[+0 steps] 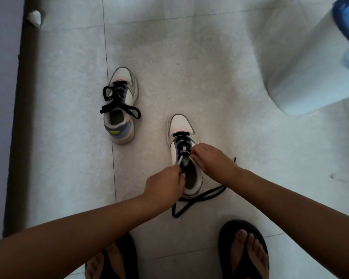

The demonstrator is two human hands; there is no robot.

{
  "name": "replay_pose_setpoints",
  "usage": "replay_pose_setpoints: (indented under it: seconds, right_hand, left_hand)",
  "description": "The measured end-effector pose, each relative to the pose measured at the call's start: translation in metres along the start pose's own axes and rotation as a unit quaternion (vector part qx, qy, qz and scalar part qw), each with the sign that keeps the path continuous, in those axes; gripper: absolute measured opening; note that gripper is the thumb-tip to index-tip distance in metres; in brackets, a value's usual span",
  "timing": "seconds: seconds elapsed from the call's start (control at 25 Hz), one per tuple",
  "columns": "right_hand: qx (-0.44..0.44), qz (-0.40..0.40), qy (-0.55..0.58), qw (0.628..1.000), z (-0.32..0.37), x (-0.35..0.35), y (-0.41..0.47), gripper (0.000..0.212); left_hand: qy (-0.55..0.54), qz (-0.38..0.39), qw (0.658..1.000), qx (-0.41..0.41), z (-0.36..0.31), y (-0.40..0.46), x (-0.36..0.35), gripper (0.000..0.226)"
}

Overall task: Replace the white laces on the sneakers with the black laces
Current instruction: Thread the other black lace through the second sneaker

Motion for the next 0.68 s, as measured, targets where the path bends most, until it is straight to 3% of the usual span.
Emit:
replay_pose_setpoints:
  seconds: [0.12,0.24,0.44,0.56,0.68]
  right_hand:
    - [-0.014,-0.055,0.081,0.995,-0.002,0.008,-0.011,0.017]
    - [0.016,-0.074,0.089,0.993,0.003,0.009,-0.029,0.015]
    - [0.017,-0.06,0.047,0.997,0.002,0.001,-0.033,0.037]
    - [0.064,-0.064,-0.023,0.996,0.011,0.002,-0.023,0.036]
    - [0.107,-0.084,-0.05,0.989,0.02,0.005,-0.017,0.022]
  left_hand:
    - [0.062,-0.014,0.998,-0.003,-0.004,-0.005,0.002,0.036]
    - [0.159,0.0,0.986,-0.04,-0.017,-0.002,-0.005,0.039]
    - [0.171,0.004,0.984,-0.047,-0.024,0.004,-0.003,0.025]
    - [0.001,0.002,1.0,-0.008,-0.012,0.0,0.004,0.016]
    - [-0.221,-0.003,0.975,0.04,0.003,0.001,0.018,0.02]
Point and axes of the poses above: each hand's wrist, its own y-axis towards the middle knuckle, its own x-axis out of the back of the hand, z = x × y, the point moved 9 cm from there along y, towards the middle knuckle
